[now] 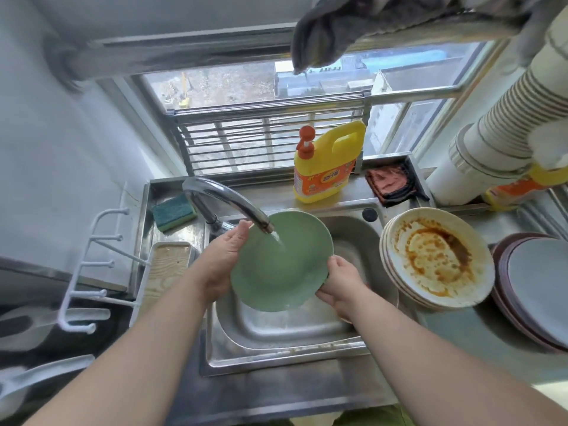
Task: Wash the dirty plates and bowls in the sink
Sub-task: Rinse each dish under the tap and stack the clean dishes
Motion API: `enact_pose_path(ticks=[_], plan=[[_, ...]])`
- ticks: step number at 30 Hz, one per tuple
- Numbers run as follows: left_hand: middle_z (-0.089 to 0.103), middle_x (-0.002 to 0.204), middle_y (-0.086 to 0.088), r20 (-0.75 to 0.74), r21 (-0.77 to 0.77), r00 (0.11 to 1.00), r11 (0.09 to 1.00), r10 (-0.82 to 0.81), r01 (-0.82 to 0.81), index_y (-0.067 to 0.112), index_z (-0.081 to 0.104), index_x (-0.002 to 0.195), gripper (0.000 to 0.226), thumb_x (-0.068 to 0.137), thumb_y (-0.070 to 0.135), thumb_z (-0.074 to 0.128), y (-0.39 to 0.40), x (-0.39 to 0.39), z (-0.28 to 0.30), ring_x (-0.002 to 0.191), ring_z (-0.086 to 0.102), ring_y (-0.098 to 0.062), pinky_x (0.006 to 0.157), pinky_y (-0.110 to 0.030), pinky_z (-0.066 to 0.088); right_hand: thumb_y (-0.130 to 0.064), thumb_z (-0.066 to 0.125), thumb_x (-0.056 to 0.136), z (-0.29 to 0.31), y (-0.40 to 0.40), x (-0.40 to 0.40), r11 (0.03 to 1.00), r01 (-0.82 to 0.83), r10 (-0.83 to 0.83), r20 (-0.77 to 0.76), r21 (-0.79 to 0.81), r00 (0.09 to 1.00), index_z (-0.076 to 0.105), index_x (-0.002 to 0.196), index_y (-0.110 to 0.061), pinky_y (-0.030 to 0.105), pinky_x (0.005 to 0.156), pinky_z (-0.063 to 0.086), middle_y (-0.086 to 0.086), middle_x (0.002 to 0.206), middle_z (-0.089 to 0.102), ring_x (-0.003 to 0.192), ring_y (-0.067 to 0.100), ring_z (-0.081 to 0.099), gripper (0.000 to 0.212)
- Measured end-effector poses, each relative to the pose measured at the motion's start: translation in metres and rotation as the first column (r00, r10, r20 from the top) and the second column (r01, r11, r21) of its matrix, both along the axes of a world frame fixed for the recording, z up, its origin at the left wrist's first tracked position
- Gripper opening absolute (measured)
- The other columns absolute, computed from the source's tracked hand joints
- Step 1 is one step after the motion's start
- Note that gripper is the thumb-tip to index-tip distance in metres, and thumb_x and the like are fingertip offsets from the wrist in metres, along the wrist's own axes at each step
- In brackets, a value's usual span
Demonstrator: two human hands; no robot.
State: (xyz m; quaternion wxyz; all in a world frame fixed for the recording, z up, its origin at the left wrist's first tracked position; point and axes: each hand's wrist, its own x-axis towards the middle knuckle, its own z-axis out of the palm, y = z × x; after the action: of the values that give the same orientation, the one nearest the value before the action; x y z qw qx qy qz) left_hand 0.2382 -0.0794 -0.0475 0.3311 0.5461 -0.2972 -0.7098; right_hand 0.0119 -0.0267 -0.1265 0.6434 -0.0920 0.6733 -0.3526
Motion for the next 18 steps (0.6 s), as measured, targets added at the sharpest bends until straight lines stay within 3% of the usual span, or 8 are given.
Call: enact_pose_path(ticks=[3, 7, 10, 12, 13, 15, 18], plan=[[0.074, 0.127, -0.013, -0.017, 0.018, 1.000, 1.000, -0.020, 0.020, 0.018, 0.069, 0.135, 0.050, 0.094, 0.045, 0.060, 0.006, 0.011, 0.016, 0.113, 0.071, -0.029, 0.090, -0.042, 0.063, -0.035, 0.054, 0.106, 0.001, 0.000, 0.018, 0.993, -0.099, 0.096, 0.048, 0.062, 0.994, 0.067, 0.111, -0.019, 0.030, 0.064, 0.062, 0.001, 0.107, 0.079, 0.095, 0.020, 0.074, 0.021], [0.074, 0.126, -0.016, 0.035, 0.160, 0.995, 0.982, 0.094, -0.098, 0.022, 0.070, 0.134, 0.043, 0.104, 0.048, 0.054, 0.016, 0.028, 0.010, 0.110, 0.074, -0.033, 0.081, -0.044, 0.063, -0.037, 0.056, 0.103, 0.005, -0.003, 0.021, 0.964, -0.247, 0.246, 0.021, 0.100, 0.969, 0.072, 0.112, -0.022, 0.027, 0.064, 0.059, -0.001, 0.097, 0.081, 0.085, 0.019, 0.077, 0.024], [0.072, 0.125, -0.024, 0.060, 0.378, 0.982, 0.906, 0.180, -0.189, 0.012, 0.073, 0.128, 0.059, 0.105, 0.060, 0.047, 0.026, 0.029, -0.006, 0.119, 0.068, -0.044, 0.101, -0.057, 0.055, -0.036, 0.068, 0.095, 0.009, -0.001, 0.009, 0.941, -0.309, 0.306, 0.043, 0.136, 0.951, 0.078, 0.102, -0.017, 0.025, 0.060, 0.055, -0.002, 0.090, 0.081, 0.072, 0.016, 0.072, 0.023], [0.072, 0.126, -0.024, 0.003, 0.474, 0.969, 0.853, 0.246, -0.217, 0.007, 0.071, 0.129, 0.061, 0.108, 0.057, 0.043, 0.033, 0.019, -0.016, 0.116, 0.069, -0.043, 0.107, -0.057, 0.051, -0.040, 0.069, 0.093, 0.014, 0.002, -0.004, 0.938, -0.287, 0.285, 0.036, 0.192, 0.958, 0.080, 0.096, -0.017, 0.022, 0.053, 0.043, -0.003, 0.082, 0.078, 0.065, 0.016, 0.068, 0.025], [0.073, 0.124, -0.024, -0.029, 0.525, 0.959, 0.821, 0.283, -0.227, 0.004, 0.070, 0.129, 0.062, 0.109, 0.055, 0.041, 0.038, 0.012, -0.019, 0.108, 0.073, -0.042, 0.102, -0.056, 0.055, -0.042, 0.066, 0.096, 0.016, 0.004, -0.012, 0.938, -0.265, 0.265, 0.029, 0.224, 0.964, 0.079, 0.096, -0.017, 0.021, 0.051, 0.036, -0.002, 0.080, 0.077, 0.063, 0.016, 0.068, 0.029], [0.076, 0.111, -0.027, -0.043, 0.602, 0.936, 0.756, 0.350, -0.255, -0.004, 0.066, 0.125, 0.060, 0.112, 0.048, 0.039, 0.046, -0.001, -0.029, 0.085, 0.078, -0.041, 0.075, -0.054, 0.065, -0.045, 0.058, 0.102, 0.018, 0.008, -0.030, 0.933, -0.222, 0.227, 0.017, 0.281, 0.974, 0.076, 0.099, -0.017, 0.017, 0.048, 0.027, -0.002, 0.073, 0.072, 0.056, 0.014, 0.066, 0.033], [0.076, 0.100, -0.027, 0.015, 0.660, 0.939, 0.702, 0.345, -0.268, -0.010, 0.060, 0.127, 0.049, 0.113, 0.033, 0.041, 0.053, -0.022, -0.047, 0.070, 0.077, -0.039, 0.050, -0.050, 0.062, -0.047, 0.054, 0.102, 0.024, 0.011, -0.055, 0.929, -0.158, 0.151, 0.048, 0.335, 0.987, 0.069, 0.094, -0.017, 0.015, 0.041, 0.023, -0.003, 0.062, 0.060, 0.045, 0.007, 0.053, 0.035]])
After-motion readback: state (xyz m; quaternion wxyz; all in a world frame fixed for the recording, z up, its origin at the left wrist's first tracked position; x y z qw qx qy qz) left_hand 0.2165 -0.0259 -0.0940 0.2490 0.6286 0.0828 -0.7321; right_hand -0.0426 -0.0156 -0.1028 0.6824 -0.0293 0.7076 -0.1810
